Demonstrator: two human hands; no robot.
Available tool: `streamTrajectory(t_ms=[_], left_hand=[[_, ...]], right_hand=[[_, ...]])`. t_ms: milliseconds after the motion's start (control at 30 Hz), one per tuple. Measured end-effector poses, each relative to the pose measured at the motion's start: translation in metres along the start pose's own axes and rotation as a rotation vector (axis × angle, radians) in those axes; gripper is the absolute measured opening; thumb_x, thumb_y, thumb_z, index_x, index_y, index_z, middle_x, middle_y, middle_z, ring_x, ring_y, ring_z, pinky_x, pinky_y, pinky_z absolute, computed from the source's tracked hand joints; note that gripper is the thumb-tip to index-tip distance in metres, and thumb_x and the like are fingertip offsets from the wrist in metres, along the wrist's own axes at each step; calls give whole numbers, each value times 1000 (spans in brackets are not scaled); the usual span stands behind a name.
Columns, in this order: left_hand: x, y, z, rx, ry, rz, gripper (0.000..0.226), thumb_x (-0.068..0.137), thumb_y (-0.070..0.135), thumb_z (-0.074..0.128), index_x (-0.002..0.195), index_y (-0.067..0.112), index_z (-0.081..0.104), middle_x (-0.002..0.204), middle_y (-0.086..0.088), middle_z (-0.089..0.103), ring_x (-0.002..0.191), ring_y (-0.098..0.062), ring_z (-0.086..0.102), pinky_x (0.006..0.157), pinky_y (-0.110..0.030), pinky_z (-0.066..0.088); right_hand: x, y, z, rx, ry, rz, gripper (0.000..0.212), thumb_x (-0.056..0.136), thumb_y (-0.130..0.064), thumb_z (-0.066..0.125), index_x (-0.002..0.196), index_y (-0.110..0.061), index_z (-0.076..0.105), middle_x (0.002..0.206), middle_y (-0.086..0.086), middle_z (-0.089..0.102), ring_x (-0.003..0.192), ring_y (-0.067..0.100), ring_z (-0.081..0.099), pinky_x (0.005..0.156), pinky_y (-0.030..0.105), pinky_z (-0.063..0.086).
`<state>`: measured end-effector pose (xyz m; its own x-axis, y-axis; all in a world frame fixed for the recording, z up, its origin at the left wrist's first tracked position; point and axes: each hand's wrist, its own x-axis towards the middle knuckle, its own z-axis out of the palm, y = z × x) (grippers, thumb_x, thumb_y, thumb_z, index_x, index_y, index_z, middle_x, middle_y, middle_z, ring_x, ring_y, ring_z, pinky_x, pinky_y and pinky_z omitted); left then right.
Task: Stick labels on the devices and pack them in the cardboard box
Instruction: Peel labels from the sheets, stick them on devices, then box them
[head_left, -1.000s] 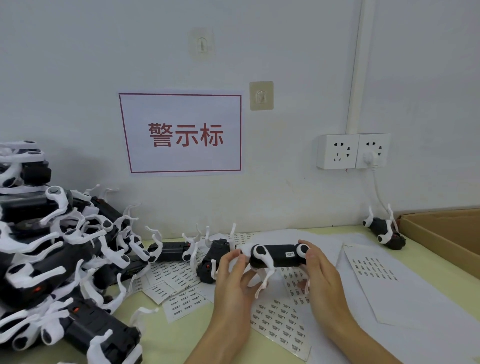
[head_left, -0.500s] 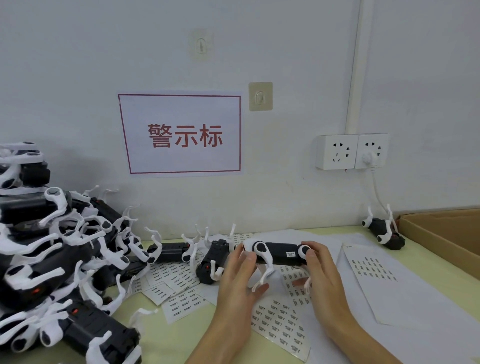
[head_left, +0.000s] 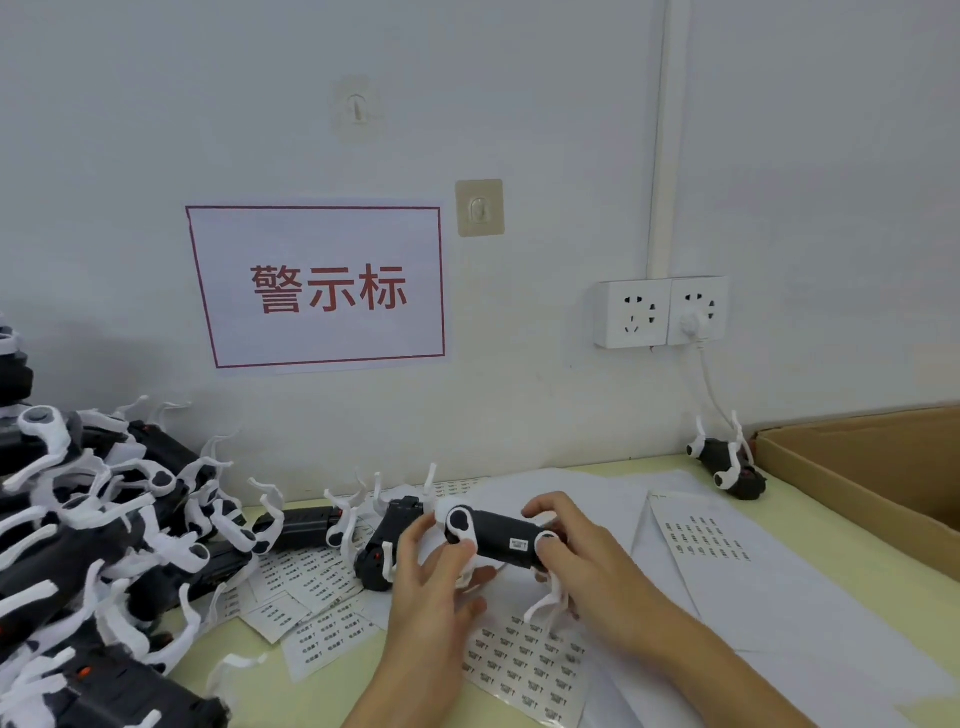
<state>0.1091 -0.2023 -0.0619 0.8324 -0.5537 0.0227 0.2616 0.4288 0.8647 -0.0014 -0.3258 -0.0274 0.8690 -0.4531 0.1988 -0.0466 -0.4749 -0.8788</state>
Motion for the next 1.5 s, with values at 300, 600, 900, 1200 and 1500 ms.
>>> streamTrajectory(t_ms=[300,600,900,1200,1500], left_hand=[[-24,1,17,510,-56,449,41,90,29,74,117,53,53,139,16,53,120,-5,58,94,-44,49],[-70,-12,96,1150,-520,357,53,78,54,63,123,57,36,130,33,35,108,4,54,83,-19,53],[-54,-37,91,1708,-785,381,81,97,52,52,155,44,-4,162,24,-9,149,-3,18,116,-23,19],[-59,-21,84,1769,-747,721,39,92,46,47,128,45,62,149,16,47,134,-5,50,101,-27,48],[-71,-50,132,1777,-806,655,42,98,56,32,139,46,36,162,15,15,152,-6,11,118,-28,21]], right_hand=[[8,-11,-43,-31,-241,193,35,87,-32,57,107,-4,64,85,8,54,79,21,50,72,37,37],[22,33,-29,946,430,288,26,95,-31,63,109,-10,60,84,6,64,68,18,65,68,34,55],[13,38,-64,1408,412,281,33,89,-38,67,99,-7,65,77,13,66,64,29,65,69,40,57],[5,45,-113,1213,519,283,28,96,-40,60,107,-15,65,77,9,61,72,27,61,73,40,57],[-32,38,-170,849,441,456,23,95,-27,51,105,-9,61,79,12,54,59,27,55,63,37,56]])
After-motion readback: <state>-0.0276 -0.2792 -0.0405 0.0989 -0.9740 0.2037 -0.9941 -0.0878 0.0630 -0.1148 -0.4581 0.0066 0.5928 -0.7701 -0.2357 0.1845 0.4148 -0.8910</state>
